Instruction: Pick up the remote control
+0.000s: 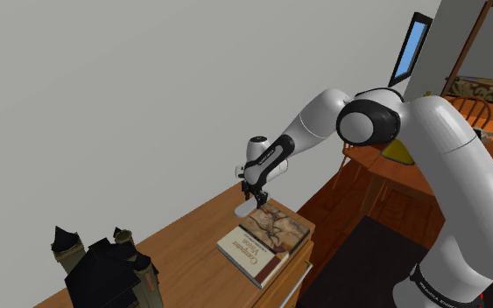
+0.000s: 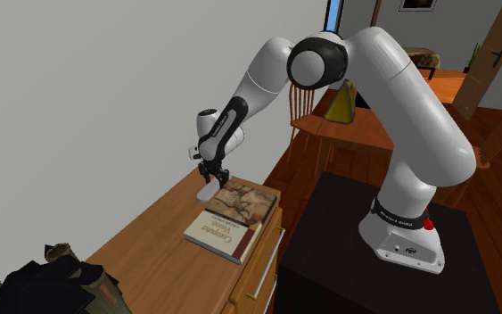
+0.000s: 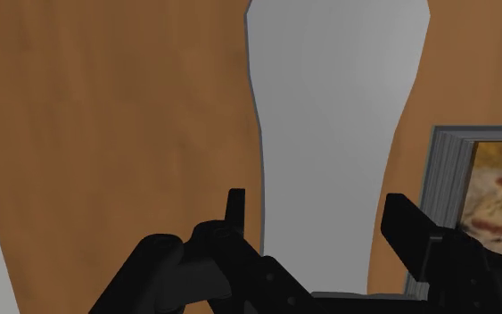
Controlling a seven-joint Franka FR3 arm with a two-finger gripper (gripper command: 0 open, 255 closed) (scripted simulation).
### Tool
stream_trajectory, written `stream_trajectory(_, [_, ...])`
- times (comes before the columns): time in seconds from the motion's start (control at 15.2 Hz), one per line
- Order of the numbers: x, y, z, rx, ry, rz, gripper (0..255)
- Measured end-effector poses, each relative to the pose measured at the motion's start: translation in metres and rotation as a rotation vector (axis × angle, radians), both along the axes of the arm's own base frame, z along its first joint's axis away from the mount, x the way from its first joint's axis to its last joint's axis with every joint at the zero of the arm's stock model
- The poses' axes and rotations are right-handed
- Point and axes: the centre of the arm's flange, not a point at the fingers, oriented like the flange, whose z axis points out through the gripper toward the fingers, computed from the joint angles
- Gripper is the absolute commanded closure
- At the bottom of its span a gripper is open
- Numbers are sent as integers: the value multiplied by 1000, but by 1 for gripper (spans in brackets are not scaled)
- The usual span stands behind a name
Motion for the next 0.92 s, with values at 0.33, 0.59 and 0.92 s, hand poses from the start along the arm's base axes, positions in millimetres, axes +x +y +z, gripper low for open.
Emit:
stream_trajectory(0.33, [-1, -1, 25, 0, 0, 0, 255])
stream_trajectory(0.59, [0, 0, 45, 0, 0, 0, 255])
stream_trajectory(0.92, [0, -1, 72, 0, 0, 0, 255])
